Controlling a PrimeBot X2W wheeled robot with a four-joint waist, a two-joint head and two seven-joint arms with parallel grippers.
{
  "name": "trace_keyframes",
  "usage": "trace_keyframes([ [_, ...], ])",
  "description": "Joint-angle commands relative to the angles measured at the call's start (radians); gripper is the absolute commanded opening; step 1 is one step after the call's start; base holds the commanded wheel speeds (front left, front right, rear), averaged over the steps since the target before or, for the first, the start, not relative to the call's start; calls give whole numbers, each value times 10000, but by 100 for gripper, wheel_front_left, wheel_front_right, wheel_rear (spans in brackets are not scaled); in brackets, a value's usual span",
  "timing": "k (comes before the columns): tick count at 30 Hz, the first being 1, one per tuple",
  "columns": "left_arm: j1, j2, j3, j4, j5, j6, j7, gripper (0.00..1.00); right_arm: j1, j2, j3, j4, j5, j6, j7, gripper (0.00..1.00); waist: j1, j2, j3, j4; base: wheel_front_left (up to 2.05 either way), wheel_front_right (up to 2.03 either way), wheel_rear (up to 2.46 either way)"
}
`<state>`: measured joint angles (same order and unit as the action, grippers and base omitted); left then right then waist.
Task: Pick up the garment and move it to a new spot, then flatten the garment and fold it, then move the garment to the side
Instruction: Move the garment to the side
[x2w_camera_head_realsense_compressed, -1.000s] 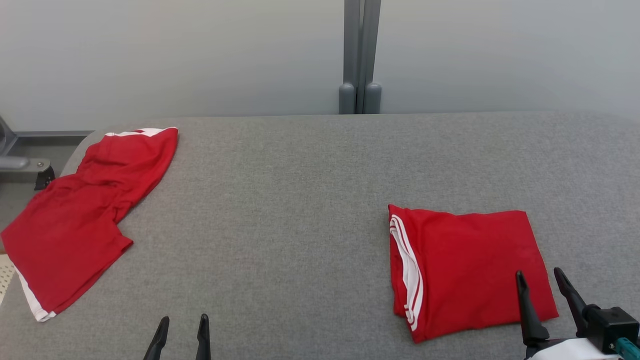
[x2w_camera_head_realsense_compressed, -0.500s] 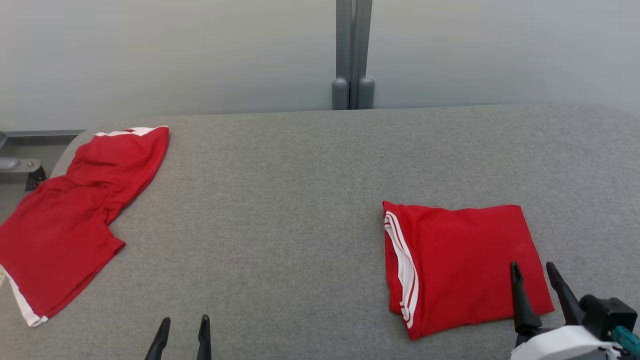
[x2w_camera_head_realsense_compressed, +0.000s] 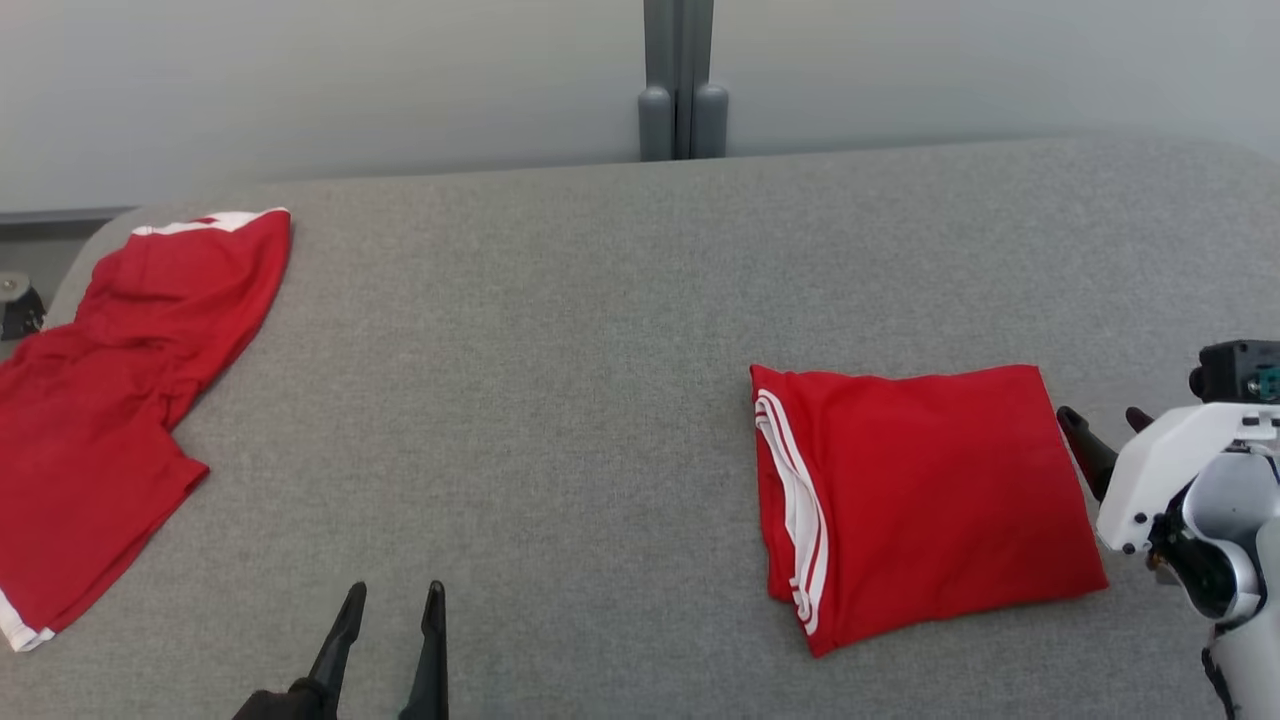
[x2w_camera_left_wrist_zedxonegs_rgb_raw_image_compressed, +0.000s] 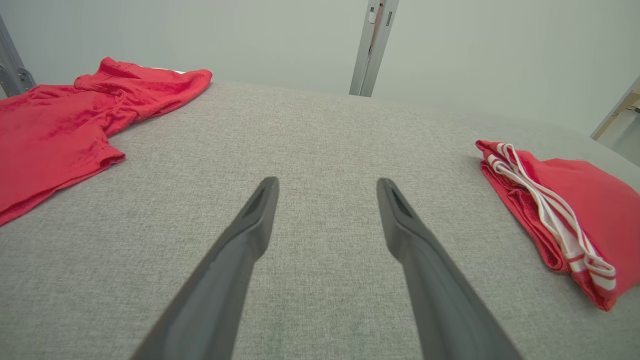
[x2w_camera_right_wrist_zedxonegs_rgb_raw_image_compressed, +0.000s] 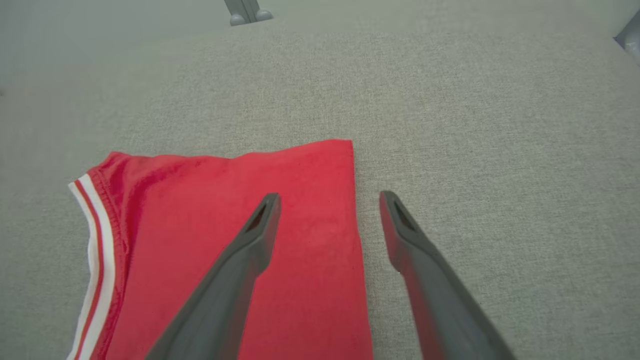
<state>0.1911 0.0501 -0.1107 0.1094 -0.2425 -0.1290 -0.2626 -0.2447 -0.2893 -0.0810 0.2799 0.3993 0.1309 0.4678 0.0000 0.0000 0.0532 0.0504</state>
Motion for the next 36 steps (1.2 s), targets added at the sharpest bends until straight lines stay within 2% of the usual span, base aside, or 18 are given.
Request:
trace_keyframes([
  [1, -269, 15, -59, 25, 44, -29, -27, 100, -281, 34, -70, 153, -284, -5, 279, 100, 0, 0, 605, 37, 0, 0, 0],
  [6, -738, 17, -176, 71, 82, -30, -27, 100, -854, 424, -434, 1128, -955, -5, 909, 100, 0, 0, 1151, 234, 0, 0, 0],
  [14, -1052, 17, -170, 114, 107, -29, -27, 100, -1326, 883, -1005, 2501, -1532, -7, 1036, 100, 0, 0, 1481, 454, 0, 0, 0],
  [15, -1054, 17, -180, 120, 112, -29, -27, 100, -1365, 934, -1032, 2626, -1514, -5, 1069, 67, 0, 0, 1496, 464, 0, 0, 0],
  [16, -1071, 17, -206, 130, 117, -29, -27, 100, -1437, 992, -1043, 2723, -1414, -5, 971, 0, 0, 0, 1509, 482, 0, 0, 0],
  [20, -1146, 17, -220, 125, 41, -30, -27, 100, -1685, 1033, -774, 2660, -924, -1, 680, 0, 0, 0, 1501, 530, 0, 0, 0],
  [27, -1128, 13, -117, -44, -7, -30, -27, 100, -2276, 550, -570, 2146, -418, -7, 64, 0, 0, 0, 1576, 249, 0, 0, 0],
  [32, -1333, 61, -169, -405, 100, -30, -27, 100, -2976, 284, -784, 1961, -759, -7, -305, 0, 0, 0, 2205, -645, 0, 0, 0],
  [36, -1868, 522, -560, -653, 152, -30, -26, 100, -3633, 101, -1237, 2050, -1388, -7, -807, 0, 0, 0, 3058, -1189, 0, 0, 0],
])
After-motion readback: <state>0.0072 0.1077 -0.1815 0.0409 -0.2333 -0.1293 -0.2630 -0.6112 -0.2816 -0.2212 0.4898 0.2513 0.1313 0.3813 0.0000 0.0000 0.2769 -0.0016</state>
